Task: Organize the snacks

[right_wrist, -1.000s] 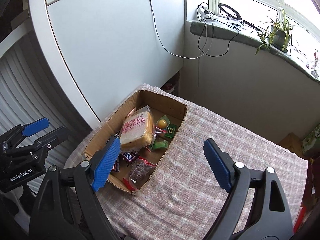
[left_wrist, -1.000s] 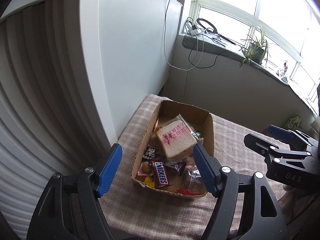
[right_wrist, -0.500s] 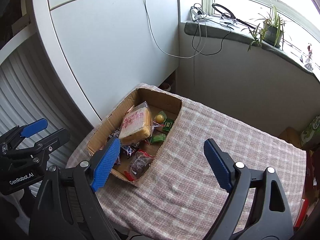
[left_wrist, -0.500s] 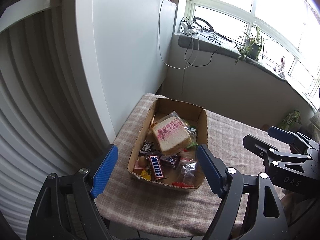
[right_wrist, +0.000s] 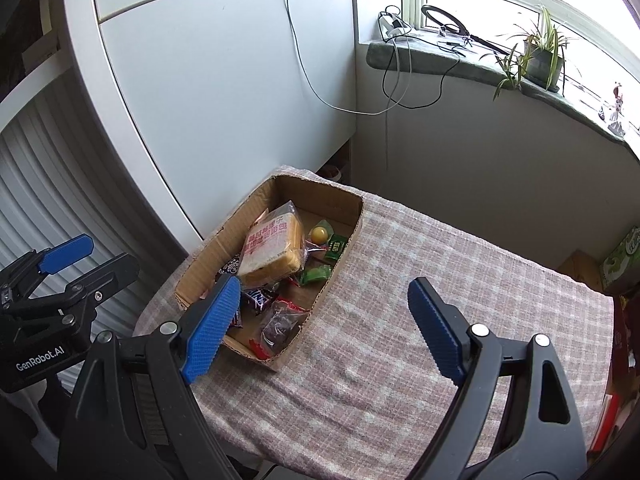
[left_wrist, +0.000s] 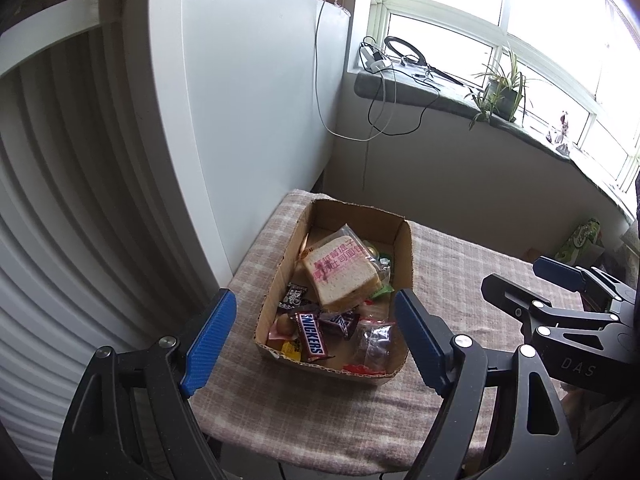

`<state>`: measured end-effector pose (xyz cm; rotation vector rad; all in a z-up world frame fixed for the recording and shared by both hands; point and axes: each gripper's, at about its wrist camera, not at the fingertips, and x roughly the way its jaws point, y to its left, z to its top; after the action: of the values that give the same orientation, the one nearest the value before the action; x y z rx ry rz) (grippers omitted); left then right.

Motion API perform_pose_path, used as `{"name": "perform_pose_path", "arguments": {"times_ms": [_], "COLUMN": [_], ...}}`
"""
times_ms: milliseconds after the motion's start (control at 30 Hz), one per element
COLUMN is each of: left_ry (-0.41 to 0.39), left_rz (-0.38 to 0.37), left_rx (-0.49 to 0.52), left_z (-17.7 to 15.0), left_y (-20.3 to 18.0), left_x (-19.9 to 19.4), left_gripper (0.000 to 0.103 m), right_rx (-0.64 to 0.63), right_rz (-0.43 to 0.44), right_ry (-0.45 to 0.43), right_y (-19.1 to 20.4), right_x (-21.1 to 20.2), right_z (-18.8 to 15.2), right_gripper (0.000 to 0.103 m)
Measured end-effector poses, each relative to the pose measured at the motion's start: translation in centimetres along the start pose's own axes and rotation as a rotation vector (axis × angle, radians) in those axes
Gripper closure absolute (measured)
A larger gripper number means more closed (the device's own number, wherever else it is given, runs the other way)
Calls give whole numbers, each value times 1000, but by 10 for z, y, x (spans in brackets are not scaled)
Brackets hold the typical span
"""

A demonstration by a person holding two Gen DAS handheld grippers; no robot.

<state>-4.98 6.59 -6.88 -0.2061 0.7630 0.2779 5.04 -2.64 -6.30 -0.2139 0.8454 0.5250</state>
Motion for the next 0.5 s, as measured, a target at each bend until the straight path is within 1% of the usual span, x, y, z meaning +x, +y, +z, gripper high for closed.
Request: {"name": "perform_pose_path", "arguments": {"times_ms": [333, 500], "left_ry": [1, 4], "left_rz": [6, 36], "left_rx": [-10, -13], "left_z": [0, 1], "left_y": [0, 0], "left_x": [-1, -1], "left_gripper": [22, 22], "right_rx": [1, 1], "right_rz": [0, 0], "right_ry": [4, 4], "right_y": [1, 0], "right_x": [0, 0], "right_z": [0, 0], "right_gripper": [15, 15]}}
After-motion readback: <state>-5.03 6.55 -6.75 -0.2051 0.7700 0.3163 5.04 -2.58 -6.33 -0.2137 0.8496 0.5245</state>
